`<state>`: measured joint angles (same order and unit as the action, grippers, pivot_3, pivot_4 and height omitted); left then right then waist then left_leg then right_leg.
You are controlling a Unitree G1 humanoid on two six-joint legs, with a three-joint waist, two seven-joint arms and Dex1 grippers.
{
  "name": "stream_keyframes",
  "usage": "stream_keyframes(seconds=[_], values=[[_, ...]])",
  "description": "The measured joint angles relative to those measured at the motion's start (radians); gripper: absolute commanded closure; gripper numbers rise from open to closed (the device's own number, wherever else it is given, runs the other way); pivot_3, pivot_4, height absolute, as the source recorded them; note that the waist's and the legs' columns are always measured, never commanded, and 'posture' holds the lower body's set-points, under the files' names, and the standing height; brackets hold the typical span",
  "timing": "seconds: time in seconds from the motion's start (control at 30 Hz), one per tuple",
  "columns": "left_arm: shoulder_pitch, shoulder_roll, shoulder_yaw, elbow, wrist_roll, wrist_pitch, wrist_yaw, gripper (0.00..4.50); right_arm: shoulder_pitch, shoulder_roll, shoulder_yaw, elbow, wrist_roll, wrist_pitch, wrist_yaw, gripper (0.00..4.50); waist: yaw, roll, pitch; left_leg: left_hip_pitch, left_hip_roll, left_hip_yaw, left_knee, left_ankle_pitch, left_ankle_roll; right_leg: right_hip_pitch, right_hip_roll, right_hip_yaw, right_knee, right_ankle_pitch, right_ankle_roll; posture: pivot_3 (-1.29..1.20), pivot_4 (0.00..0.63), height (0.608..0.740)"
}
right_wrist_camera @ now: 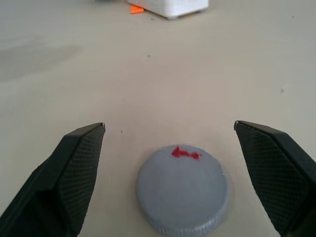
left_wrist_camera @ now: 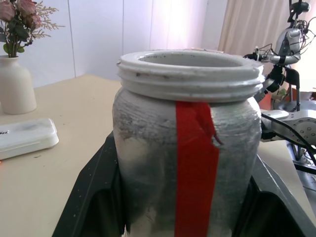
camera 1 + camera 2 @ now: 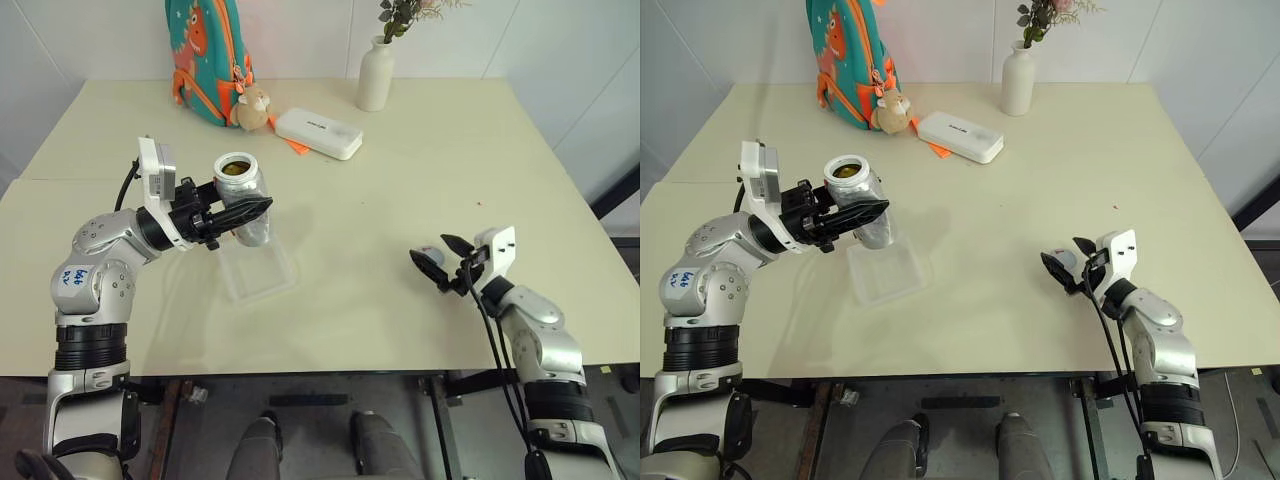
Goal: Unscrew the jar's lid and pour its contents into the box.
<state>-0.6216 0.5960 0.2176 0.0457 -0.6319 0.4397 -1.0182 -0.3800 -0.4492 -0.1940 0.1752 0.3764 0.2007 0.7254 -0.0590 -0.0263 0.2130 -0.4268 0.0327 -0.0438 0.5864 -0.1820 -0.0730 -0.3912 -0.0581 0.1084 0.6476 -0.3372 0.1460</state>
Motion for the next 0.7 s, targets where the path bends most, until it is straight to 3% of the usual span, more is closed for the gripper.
stream_keyframes(seconds=[0.2,0.43,0.7], values=[[-0.001,0.096,0.014,0.058,0.006,-0.004,-0.048,2.49,-0.092,-0.075,0.089,-0.177,0.050,0.119,0.127,0.05,-0.003,0.000,0.000,0.001,0.001,0.000,-0.002,0.000,0.000,0.000,0.001,0.000,0.000,0.000,0.000,0.00,0.150,0.740],[0.001,0.201,0.034,0.157,0.049,-0.066,-0.087,2.49,-0.205,-0.072,0.235,-0.322,0.094,0.236,0.222,0.05,0.003,0.000,0.000,0.000,0.001,0.000,-0.002,0.000,0.000,-0.001,0.000,-0.001,-0.002,0.000,0.000,0.00,0.150,0.740],[0.104,0.222,0.046,0.133,0.249,-0.245,0.086,2.49,-0.220,-0.047,0.268,-0.365,0.096,0.258,0.216,0.05,0.006,0.000,0.000,-0.001,0.000,0.000,-0.004,0.000,0.000,-0.001,-0.001,-0.001,-0.003,0.000,-0.001,0.00,0.150,0.740]])
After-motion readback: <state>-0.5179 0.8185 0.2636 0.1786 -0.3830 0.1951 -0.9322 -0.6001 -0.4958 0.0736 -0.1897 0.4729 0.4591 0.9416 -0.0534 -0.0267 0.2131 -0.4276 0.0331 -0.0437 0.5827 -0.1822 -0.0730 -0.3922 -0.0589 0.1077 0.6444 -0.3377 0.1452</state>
